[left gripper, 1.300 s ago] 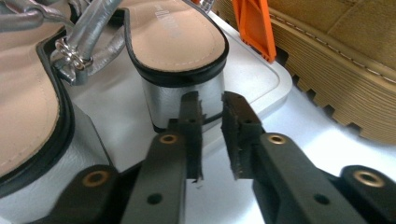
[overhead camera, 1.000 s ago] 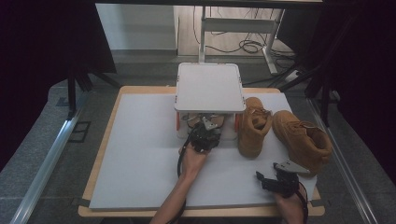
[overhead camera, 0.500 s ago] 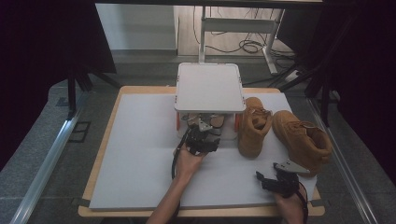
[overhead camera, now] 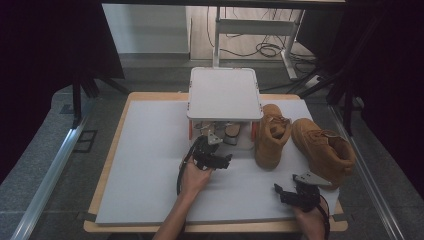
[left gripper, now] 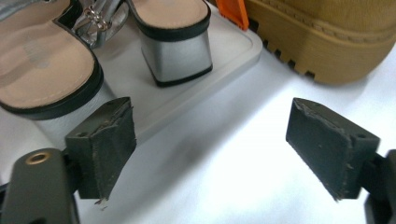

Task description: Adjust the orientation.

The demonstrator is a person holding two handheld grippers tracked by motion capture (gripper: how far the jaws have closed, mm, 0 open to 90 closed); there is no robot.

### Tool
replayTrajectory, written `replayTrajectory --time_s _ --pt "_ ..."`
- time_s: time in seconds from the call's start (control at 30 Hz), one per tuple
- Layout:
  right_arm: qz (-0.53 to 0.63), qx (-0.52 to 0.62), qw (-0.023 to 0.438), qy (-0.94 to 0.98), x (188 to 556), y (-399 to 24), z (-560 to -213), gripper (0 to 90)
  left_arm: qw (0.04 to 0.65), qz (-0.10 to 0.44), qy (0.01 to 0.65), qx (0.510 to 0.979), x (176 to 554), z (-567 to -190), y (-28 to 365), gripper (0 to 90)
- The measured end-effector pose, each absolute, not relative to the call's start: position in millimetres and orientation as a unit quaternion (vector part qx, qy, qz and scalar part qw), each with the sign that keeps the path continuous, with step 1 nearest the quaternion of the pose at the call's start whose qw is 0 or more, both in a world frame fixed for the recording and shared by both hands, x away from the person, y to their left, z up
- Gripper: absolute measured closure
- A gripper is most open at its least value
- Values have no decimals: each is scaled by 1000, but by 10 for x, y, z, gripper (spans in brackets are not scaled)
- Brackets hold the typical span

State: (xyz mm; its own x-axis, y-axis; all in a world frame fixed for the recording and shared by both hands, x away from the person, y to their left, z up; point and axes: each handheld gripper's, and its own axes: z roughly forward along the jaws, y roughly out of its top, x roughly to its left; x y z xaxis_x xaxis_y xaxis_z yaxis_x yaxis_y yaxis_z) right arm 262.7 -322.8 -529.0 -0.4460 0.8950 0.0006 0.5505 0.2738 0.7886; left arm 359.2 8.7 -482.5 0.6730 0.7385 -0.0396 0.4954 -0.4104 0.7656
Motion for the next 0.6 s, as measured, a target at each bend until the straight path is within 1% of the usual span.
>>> replayTrajectory --time_s 0.1,0.3,0.43,0.6 --pt "374 473 232 763 2627 -3226 -5292 180 388 143 378 828 3579 -4820 130 131" --pt "374 473 231 763 2627 -3227 -5291 180 405 101 396 818 3573 -4853 265 128" --pt "374 474 231 763 2627 -3226 -5291 180 417 93 403 810 3548 -4855 364 123" --pt "374 474 232 763 2627 -3225 -5291 180 419 84 398 812 3483 -4841 449 124"
